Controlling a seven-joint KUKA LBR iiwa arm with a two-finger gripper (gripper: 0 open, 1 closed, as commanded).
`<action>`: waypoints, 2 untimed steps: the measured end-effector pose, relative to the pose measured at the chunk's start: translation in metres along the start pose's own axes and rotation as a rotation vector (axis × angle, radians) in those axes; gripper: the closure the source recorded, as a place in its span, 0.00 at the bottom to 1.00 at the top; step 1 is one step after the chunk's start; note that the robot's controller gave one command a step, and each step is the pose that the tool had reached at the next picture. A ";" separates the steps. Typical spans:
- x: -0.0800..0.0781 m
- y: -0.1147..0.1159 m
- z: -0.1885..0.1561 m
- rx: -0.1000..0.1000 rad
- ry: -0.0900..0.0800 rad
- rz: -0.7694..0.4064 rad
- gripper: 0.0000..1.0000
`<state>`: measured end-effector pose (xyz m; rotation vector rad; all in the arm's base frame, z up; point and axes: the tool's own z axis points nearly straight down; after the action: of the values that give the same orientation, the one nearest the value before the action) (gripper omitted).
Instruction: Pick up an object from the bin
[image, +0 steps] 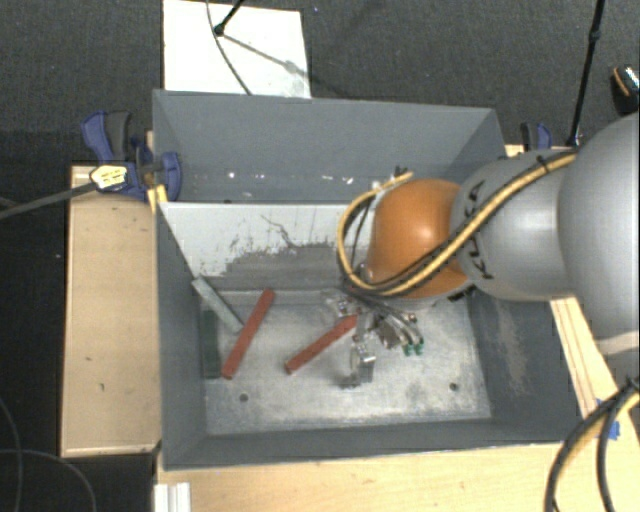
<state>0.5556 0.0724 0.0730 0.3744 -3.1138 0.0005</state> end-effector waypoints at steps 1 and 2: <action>-0.002 0.001 -0.003 -0.001 -0.007 0.004 1.00; 0.002 0.005 -0.110 0.001 -0.015 -0.011 1.00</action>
Offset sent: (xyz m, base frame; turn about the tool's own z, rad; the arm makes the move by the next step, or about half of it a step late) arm 0.0000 0.0000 0.0000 0.0000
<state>0.5526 0.0769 0.1832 0.3932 -3.1270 -0.0009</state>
